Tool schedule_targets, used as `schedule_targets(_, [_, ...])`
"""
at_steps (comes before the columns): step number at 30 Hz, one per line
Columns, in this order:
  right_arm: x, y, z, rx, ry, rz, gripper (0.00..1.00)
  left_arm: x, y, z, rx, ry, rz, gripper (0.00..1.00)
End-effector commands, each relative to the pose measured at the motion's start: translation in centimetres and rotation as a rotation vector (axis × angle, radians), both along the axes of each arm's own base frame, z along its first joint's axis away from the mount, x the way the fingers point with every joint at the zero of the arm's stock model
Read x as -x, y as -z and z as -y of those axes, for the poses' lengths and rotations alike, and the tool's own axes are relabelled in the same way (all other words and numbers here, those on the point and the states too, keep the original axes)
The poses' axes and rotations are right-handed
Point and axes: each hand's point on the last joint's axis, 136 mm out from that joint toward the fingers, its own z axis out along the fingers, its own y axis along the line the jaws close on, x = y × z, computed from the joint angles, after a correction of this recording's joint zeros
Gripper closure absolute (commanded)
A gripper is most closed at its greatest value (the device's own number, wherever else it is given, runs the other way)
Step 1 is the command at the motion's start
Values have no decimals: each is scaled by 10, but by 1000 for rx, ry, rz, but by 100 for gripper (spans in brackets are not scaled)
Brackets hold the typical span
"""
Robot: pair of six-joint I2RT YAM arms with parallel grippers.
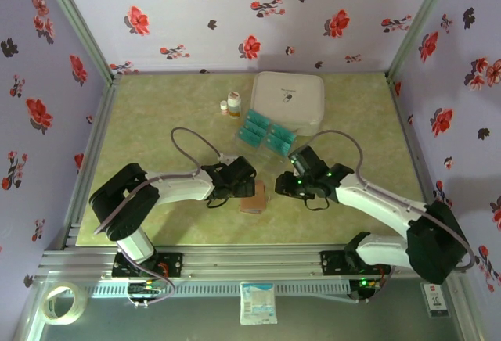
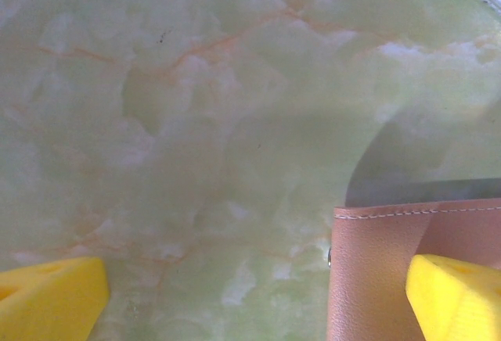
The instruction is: Put the credit cards into the card holder
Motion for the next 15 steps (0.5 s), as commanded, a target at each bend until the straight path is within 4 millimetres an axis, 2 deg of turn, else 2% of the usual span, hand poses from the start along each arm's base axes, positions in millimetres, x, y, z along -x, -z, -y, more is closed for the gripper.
schedule_targets(1, [-12, -8, -14, 16, -22, 63, 60, 8, 59, -43, -163, -22, -72, 0])
schedule_targets(6, [-16, -1, -25, 56, -47, 55, 61, 9, 61, -44, -163, -21, -74, 0])
schedule_targets(15, [-14, 14, -29, 111, -70, 21, 68, 8, 62, -42, -159, -14, -68, 0])
